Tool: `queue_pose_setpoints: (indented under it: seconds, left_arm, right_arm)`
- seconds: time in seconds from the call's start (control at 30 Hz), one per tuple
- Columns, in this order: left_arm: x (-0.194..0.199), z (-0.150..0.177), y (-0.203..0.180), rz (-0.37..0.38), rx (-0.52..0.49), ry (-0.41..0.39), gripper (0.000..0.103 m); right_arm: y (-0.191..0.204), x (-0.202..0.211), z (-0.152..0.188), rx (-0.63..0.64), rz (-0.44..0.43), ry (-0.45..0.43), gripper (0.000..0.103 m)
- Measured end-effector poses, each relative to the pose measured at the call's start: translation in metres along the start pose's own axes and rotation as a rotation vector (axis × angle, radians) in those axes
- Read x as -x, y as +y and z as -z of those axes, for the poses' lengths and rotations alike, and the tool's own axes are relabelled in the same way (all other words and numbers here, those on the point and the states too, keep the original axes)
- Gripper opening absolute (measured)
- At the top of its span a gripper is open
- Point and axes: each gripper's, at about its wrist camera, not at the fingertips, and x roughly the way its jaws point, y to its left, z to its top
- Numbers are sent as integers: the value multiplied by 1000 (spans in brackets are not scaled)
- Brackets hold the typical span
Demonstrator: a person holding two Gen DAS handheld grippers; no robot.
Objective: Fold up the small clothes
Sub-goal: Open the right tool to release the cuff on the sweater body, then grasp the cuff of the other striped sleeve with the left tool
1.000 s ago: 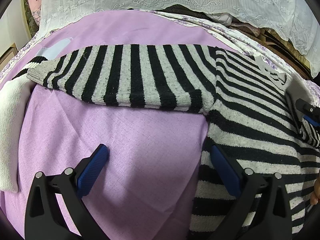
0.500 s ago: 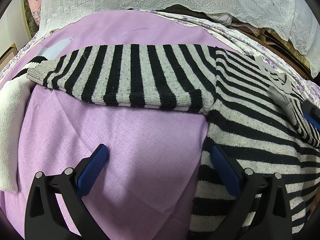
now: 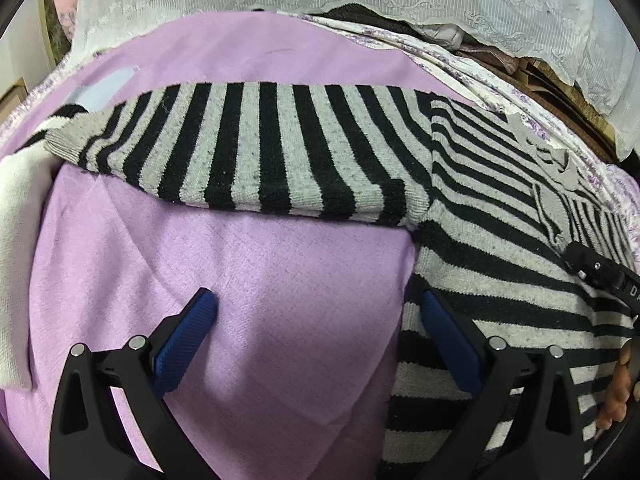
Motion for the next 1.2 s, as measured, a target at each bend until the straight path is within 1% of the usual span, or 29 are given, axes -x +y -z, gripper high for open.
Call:
queue_pose_setpoints:
  seconds: [0.07, 0.1, 0.13, 0.27, 0.33, 0.37, 0.47, 0.6, 0.67, 0.77, 0.83, 0.87, 0.93, 0.97, 1.03, 1.07, 1.13, 1.2]
  left_arm:
    - [1, -4, 6, 39, 12, 24, 99]
    - [2, -6, 13, 68, 30, 34, 99]
    - [4, -8, 19, 87, 53, 37, 99]
    - [5, -18, 56, 92, 174, 29, 99]
    - [3, -24, 78, 152, 258, 30, 99]
    - [2, -27, 89, 193, 305, 26, 99]
    - [1, -34, 100, 229, 354, 2, 99]
    - [-10, -55, 110, 250, 390, -30, 99]
    - [-12, -65, 113, 258, 420, -45, 99]
    - [-20, -79, 121, 261, 441, -66, 99]
    - [-22, -81, 127, 279, 461, -90, 98]
    - [-22, -81, 133, 302, 479, -104, 98]
    - [-20, -81, 139, 321, 502, -124, 94]
    - [-18, -80, 144, 319, 511, -137, 90]
    - [-16, -80, 152, 290, 535, -159, 75]
    - [-16, -79, 157, 282, 549, -164, 72]
    - [-16, -76, 162, 266, 564, -159, 56]
    - [-14, -76, 162, 230, 552, -158, 46]
  right_arm:
    - [-6, 12, 1, -18, -2, -22, 58]
    - [-9, 20, 3, -25, 0, -39, 62]
    - [-15, 27, 5, -32, 1, -57, 63]
    - [-44, 63, 14, -77, 3, -145, 63]
    - [-60, 79, 22, -103, 1, -187, 63]
    - [-70, 87, 27, -118, -1, -207, 63]
    - [-91, 102, 38, -146, 1, -234, 63]
    - [-111, 108, 48, -191, -11, -243, 63]
    - [-121, 103, 50, -230, -30, -239, 63]
    - [-130, 89, 55, -276, -54, -204, 63]
    - [-133, 83, 56, -287, -65, -192, 63]
    - [-133, 82, 56, -289, -71, -192, 63]
    - [-132, 81, 58, -285, -77, -195, 64]
    - [-132, 80, 58, -283, -81, -194, 64]
    - [-132, 79, 59, -284, -85, -193, 64]
    - [-132, 79, 59, -285, -88, -191, 64]
    - [-132, 78, 59, -287, -89, -189, 65]
    - [-132, 77, 59, -285, -88, -186, 65]
